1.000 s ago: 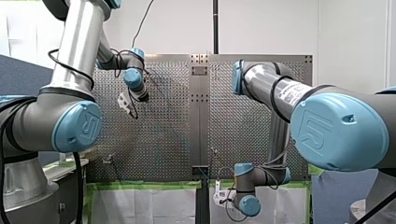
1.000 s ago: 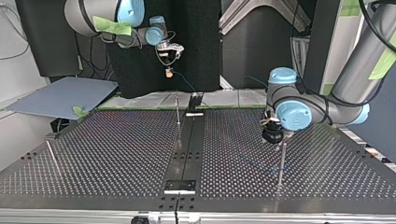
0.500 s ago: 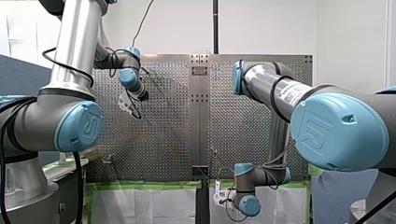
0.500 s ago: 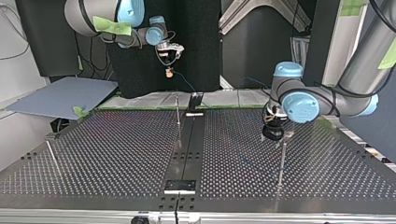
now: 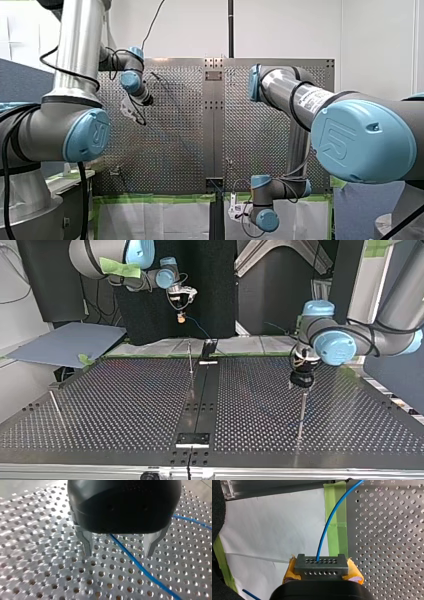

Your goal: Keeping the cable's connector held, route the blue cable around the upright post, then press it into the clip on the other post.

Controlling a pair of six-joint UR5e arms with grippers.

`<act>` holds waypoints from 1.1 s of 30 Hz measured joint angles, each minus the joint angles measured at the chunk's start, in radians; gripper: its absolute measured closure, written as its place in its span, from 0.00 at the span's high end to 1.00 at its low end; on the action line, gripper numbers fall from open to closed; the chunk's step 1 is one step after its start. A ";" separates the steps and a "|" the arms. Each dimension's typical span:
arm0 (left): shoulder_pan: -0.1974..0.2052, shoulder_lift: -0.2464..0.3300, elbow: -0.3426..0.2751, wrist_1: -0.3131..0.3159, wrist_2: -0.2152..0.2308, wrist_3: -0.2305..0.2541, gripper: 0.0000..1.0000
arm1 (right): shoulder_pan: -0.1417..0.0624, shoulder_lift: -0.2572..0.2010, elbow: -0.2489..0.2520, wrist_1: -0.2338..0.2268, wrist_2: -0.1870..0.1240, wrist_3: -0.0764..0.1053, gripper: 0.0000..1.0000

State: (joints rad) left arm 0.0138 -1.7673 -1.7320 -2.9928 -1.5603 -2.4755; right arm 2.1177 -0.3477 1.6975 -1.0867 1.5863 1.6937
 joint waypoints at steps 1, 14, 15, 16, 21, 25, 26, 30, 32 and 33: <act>0.005 0.006 -0.011 0.006 0.003 0.000 0.99 | 0.000 0.000 0.000 0.000 0.000 0.000 0.00; 0.031 0.038 -0.071 0.055 0.069 0.014 0.99 | 0.000 0.000 0.000 0.003 0.000 0.003 0.00; 0.033 0.041 -0.071 0.058 0.076 0.013 0.99 | 0.000 0.000 0.000 0.003 0.000 0.004 0.00; 0.034 0.045 -0.071 0.061 0.086 0.011 0.99 | 0.000 0.000 0.000 0.003 -0.001 0.005 0.00; 0.038 0.071 -0.071 0.066 0.102 0.006 0.99 | 0.000 0.000 0.000 0.003 -0.010 0.007 0.00; 0.039 0.087 -0.072 0.065 0.116 0.000 0.99 | 0.000 0.000 0.000 0.003 -0.013 0.005 0.00; 0.039 0.089 -0.072 0.064 0.119 0.000 0.99 | 0.000 0.000 0.000 0.003 -0.013 0.004 0.00; 0.038 0.097 -0.072 0.055 0.124 0.009 0.99 | 0.001 0.000 0.000 0.001 -0.015 0.001 0.00; 0.038 0.105 -0.072 0.045 0.119 0.018 0.99 | 0.003 0.000 0.000 0.000 -0.015 -0.001 0.00; 0.038 0.109 -0.072 0.040 0.113 0.023 0.99 | 0.003 0.000 0.000 0.000 -0.015 -0.002 0.00</act>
State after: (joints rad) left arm 0.0518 -1.6585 -1.8036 -2.9529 -1.4469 -2.4520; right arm 2.1212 -0.3477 1.6975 -1.0871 1.5711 1.6916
